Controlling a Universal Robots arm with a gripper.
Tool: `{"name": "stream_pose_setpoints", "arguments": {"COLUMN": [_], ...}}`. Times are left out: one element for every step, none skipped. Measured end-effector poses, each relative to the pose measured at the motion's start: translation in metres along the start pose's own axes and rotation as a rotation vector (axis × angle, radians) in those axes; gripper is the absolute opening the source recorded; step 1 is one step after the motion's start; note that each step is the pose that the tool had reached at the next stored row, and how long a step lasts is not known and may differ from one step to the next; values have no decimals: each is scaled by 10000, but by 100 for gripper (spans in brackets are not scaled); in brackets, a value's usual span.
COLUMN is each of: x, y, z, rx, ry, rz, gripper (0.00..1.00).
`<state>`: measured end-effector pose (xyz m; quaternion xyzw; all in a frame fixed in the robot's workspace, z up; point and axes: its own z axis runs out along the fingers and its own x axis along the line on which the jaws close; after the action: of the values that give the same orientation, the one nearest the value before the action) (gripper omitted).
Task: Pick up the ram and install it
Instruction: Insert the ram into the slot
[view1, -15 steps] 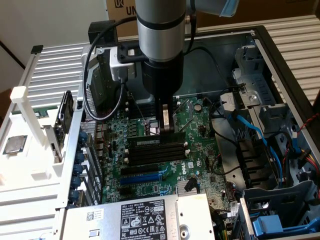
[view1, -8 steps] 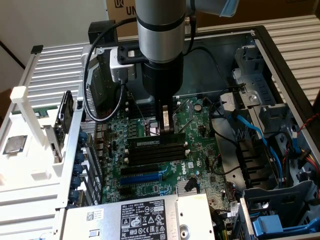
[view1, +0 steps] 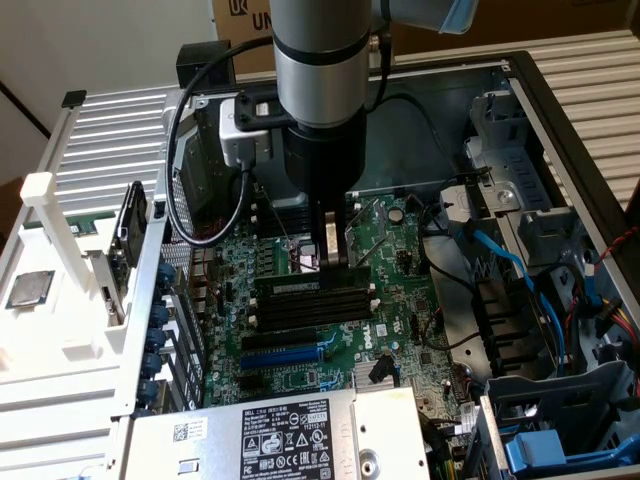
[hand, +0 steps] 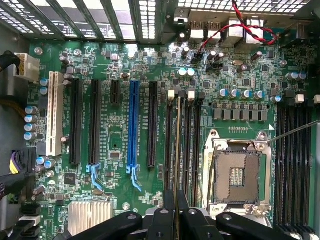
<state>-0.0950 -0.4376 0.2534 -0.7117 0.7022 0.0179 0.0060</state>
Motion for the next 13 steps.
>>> {"name": "stream_pose_setpoints", "arguments": {"x": [0, 0, 1, 1, 1, 1, 1, 1, 2, 2, 2, 2, 3], "y": [0, 0, 0, 0, -1, -1, -1, -1, -1, -1, -1, -1, -1], "z": [6, 12, 16, 21, 25, 30, 35, 40, 45, 49, 55, 65, 73], "rx": [1, 1, 0, 0, 1, 0, 0, 0, 0, 0, 0, 0, -2], "ry": [-2, -2, 0, 0, 0, 0, 0, 0, 1, 0, 1, 1, 2], "rz": [0, 0, 0, -1, -1, 0, -1, 0, 0, 0, 0, 0, -2], "gripper": [13, 13, 13, 13, 13, 13, 13, 13, 13, 13, 13, 13, 13]}}
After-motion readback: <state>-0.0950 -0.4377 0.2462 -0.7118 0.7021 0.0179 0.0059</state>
